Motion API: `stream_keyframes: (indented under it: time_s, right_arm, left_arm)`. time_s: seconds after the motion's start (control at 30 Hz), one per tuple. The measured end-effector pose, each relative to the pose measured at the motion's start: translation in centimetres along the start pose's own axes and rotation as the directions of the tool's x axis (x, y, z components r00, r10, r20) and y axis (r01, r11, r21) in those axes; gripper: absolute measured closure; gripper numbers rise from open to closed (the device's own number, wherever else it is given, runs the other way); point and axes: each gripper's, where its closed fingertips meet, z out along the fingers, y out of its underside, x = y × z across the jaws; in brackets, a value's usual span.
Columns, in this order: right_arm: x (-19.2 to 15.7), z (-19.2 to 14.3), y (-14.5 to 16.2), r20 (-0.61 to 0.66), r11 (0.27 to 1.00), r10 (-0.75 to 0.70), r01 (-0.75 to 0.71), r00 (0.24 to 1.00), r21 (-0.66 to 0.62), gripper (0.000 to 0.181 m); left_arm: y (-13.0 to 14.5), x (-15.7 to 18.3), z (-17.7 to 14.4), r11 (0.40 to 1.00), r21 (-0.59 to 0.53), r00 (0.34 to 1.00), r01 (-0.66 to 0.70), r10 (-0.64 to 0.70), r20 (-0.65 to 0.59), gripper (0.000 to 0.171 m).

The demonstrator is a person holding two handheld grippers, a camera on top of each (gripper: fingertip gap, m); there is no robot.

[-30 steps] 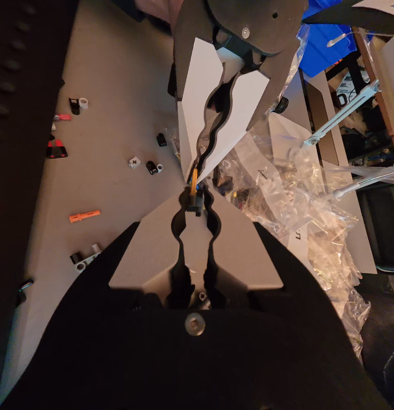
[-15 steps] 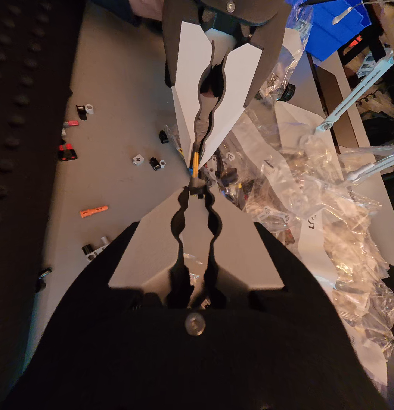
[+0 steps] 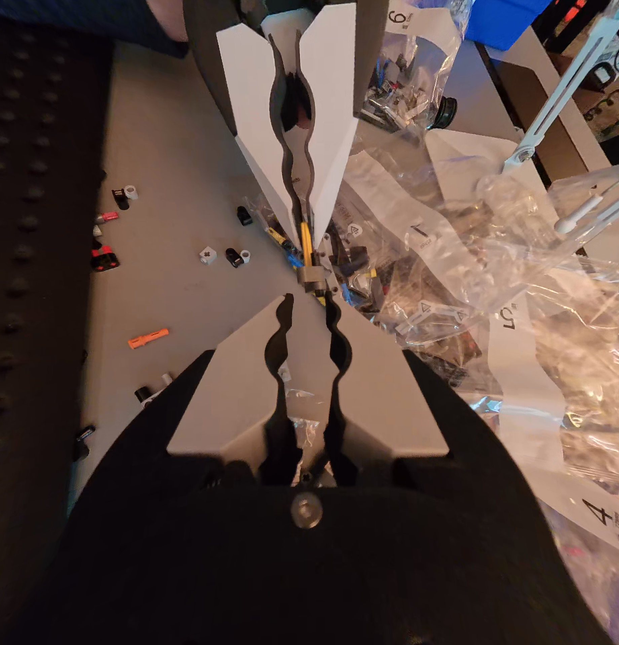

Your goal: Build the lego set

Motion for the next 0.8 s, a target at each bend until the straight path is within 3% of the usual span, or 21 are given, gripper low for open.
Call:
stream_keyframes:
  time_s: [0.4,0.8]
  right_arm:
    - [1.8,0.2,-0.1,-0.04,0.978,0.208,-0.208,0.977,0.012,0.153]
    - [3.4,0.3,0.5,-0.087,0.927,0.375,-0.374,0.923,0.037,0.16]
  left_arm:
    - [-0.1,-2.2,0.5,0.999,-0.035,0.987,-0.028,0.033,0.159,0.17]
    - [-0.8,-3.2,1.5,0.99,-0.095,0.949,-0.106,0.129,0.288,0.17]
